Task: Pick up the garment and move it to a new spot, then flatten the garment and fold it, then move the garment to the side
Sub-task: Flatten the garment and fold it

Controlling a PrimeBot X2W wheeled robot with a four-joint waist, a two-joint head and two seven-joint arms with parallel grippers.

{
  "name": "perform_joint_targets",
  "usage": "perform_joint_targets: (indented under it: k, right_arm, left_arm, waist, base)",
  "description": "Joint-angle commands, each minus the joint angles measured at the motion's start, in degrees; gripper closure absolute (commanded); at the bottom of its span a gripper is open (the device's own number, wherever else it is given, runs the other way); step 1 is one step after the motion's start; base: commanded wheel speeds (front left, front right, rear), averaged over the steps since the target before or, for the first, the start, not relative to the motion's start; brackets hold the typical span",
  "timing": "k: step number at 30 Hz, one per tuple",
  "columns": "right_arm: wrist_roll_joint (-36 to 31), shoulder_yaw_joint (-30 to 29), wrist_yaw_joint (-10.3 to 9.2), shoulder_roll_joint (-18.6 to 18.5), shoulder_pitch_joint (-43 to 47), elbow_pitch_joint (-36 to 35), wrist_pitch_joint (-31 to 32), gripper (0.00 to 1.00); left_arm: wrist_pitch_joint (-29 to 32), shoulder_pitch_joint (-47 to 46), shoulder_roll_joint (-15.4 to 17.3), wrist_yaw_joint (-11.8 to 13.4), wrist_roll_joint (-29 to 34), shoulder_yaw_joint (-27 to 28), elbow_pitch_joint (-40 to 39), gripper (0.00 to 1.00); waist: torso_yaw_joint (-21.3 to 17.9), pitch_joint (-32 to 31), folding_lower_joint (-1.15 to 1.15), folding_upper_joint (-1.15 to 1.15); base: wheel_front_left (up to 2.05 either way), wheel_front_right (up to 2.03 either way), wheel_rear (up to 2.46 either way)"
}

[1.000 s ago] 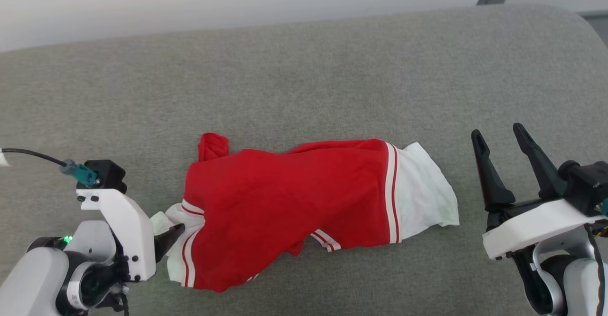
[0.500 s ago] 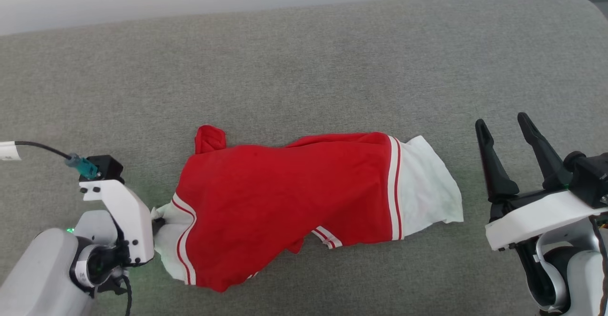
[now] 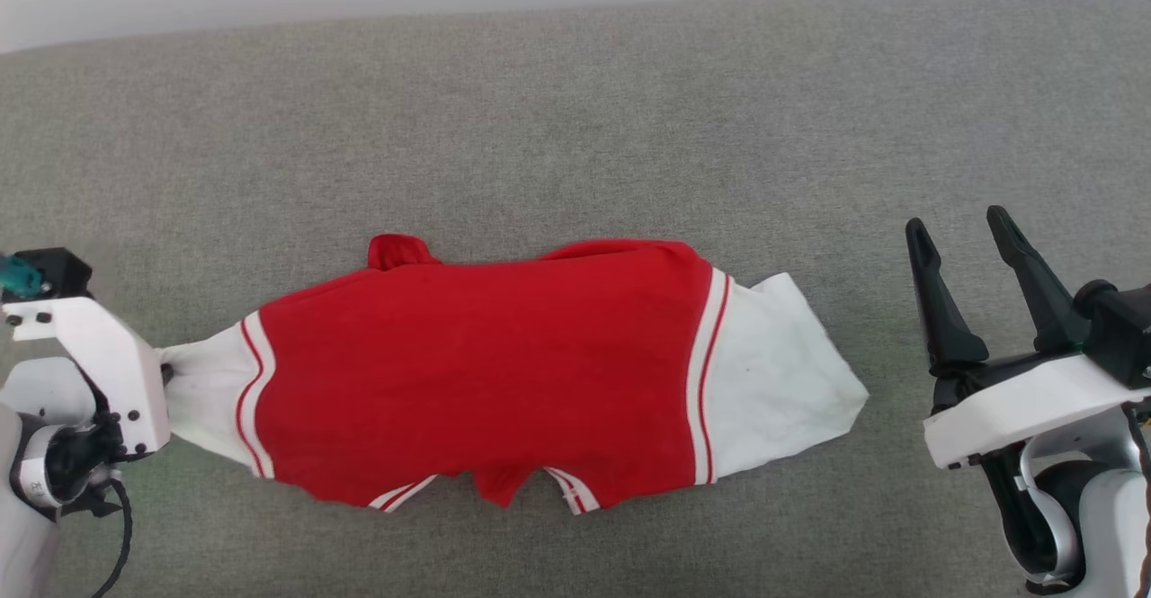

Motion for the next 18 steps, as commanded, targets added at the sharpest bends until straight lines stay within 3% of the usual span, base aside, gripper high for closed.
perform_joint_targets:
  k: [1,3,4,5,6,13,18]
  right_arm:
    - [-0.2,0.1,0.01,0.0,-0.5,-0.2,0.1,0.00]
    - [-0.4,0.3,0.01,0.2,-0.8,-0.4,0.1,0.00]
    - [-0.4,0.3,0.01,0.2,-0.9,-0.4,0.1,0.00]
    - [-0.3,0.3,0.01,0.2,-1.0,-0.4,0.1,0.00]
    - [-0.2,0.4,0.01,0.1,-1.0,-0.4,0.0,0.00]
    - [0.6,1.4,0.01,-1.0,-1.0,-0.5,0.9,0.00]
    - [1.7,3.6,0.01,-2.3,-0.5,-0.8,3.3,0.00]
  left_arm:
    - [-0.3,-0.6,-0.4,0.3,-0.4,0.6,0.9,1.00]
    - [-0.4,-0.8,-0.7,-0.2,-1.0,0.7,1.9,1.00]
    - [-0.4,-0.9,-0.9,-0.6,-1.3,0.6,2.3,0.60]
    - [-0.5,-1.0,-1.1,-0.9,-1.5,0.5,2.7,0.09]
    - [-0.7,-1.1,-1.2,-1.2,-1.5,0.4,3.1,0.00]
    - [0.2,-2.7,-2.5,-1.7,-0.7,-1.3,6.4,0.00]
    - [4.3,-3.7,-4.2,-1.9,-1.8,-2.7,11.0,0.00]
  waist:
    - [0.1,0.2,0.00,0.00]
    - [0.2,0.5,0.00,0.00]
    - [0.2,0.6,0.00,0.00]
    - [0.2,0.7,0.00,0.00]
    - [0.2,0.8,0.00,0.00]
    - [0.3,1.3,0.00,0.00]
    - [-0.1,1.8,0.00,0.00]
  base:
    - [0.00,0.00,0.00]
    - [0.00,0.00,0.00]
    - [0.00,0.00,0.00]
    - [0.00,0.00,0.00]
    - [0.00,0.00,0.00]
    - [0.00,0.00,0.00]
    - [0.00,0.00,0.00]
